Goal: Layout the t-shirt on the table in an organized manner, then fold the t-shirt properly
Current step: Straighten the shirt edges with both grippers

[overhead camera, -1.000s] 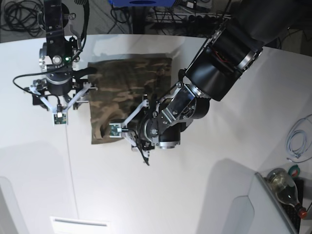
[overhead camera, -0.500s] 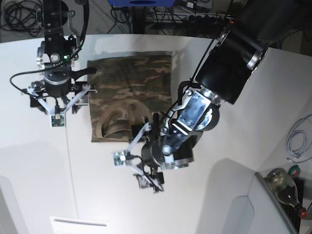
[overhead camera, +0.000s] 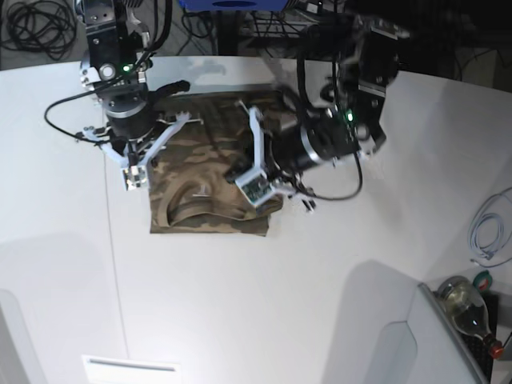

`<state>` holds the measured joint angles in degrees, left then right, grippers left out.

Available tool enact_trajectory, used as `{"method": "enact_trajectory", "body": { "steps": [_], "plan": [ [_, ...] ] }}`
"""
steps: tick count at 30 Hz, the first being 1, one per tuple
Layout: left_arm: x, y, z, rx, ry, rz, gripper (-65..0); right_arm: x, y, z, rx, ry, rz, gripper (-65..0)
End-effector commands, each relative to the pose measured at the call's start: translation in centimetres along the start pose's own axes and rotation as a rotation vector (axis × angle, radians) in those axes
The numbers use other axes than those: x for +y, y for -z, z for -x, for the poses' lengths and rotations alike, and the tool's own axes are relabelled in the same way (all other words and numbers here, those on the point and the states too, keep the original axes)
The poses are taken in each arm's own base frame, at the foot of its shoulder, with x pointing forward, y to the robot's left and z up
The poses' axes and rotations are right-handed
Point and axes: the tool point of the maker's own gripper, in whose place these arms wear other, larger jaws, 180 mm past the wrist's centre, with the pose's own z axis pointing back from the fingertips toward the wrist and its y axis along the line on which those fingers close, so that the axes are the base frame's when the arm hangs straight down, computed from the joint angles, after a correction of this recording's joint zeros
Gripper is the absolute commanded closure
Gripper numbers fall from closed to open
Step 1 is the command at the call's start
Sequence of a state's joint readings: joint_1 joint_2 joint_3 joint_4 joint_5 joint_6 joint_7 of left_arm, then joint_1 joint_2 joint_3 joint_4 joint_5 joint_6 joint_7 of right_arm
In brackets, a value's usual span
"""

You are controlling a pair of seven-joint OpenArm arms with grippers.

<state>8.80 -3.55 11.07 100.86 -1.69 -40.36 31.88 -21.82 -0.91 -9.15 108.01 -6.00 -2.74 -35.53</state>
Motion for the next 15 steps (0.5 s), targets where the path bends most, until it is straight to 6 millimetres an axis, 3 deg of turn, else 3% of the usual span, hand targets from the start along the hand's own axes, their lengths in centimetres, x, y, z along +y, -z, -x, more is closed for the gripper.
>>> {"method": "enact_trajectory", "body": {
  "steps": [1, 5, 9, 15],
  "plan": [
    [-0.6, -0.1, 0.1, -0.026, -0.023, 0.007, 0.0, 0.3, -0.2, -0.5, -0.025, -0.005, -0.006, -4.8],
    [-2.0, 0.6, 3.8, 0.042, -0.1, 0.046, 0.0, 0.4, 1.2, 2.3, 0.058, -0.013, -0.008, -4.8],
    [-1.4, 0.8, 7.9, 0.136, -0.168, 0.016, 0.0, 0.8, 3.1, 5.2, 0.097, -0.028, -0.013, -4.7],
    [-1.7, 1.2, 10.6, 0.158, -0.218, 0.022, 0.0, 1.2, 4.0, 7.8, 0.128, -0.039, -0.021, -4.4]
  ]
}}
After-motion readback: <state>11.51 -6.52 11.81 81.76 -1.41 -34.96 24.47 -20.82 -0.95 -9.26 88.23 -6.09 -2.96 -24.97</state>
